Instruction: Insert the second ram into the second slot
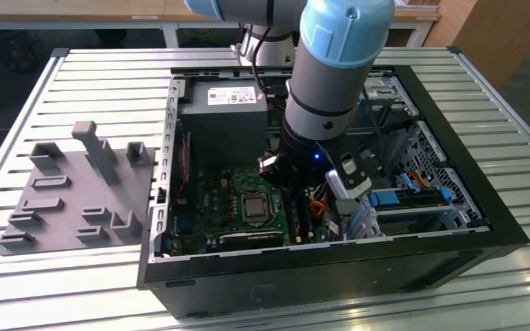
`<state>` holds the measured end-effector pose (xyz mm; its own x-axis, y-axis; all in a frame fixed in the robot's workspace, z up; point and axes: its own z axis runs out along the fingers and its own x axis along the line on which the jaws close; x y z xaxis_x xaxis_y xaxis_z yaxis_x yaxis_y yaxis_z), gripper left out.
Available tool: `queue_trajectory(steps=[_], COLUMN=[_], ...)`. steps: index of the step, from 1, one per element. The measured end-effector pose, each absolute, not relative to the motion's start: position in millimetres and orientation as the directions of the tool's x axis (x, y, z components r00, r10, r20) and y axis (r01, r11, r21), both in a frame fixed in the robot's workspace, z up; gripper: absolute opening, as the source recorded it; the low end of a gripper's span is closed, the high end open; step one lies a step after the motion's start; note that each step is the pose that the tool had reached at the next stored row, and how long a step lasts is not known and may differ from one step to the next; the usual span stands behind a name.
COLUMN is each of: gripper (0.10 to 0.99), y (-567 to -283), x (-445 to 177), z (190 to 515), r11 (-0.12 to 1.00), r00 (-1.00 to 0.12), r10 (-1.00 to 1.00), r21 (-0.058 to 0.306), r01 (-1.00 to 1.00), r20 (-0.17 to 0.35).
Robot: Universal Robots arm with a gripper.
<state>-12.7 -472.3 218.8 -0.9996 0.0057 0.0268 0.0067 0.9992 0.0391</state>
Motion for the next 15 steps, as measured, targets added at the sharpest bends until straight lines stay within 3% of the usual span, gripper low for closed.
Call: queue_trajectory(steps=[15], gripper=[0.137], y=[-472.2], x=[-12.0], z=[217.7], r11=[0.999], r00=[-1.000], r10=[0.011], r21=[0.039], r01=[0.012], r20=[0.027])
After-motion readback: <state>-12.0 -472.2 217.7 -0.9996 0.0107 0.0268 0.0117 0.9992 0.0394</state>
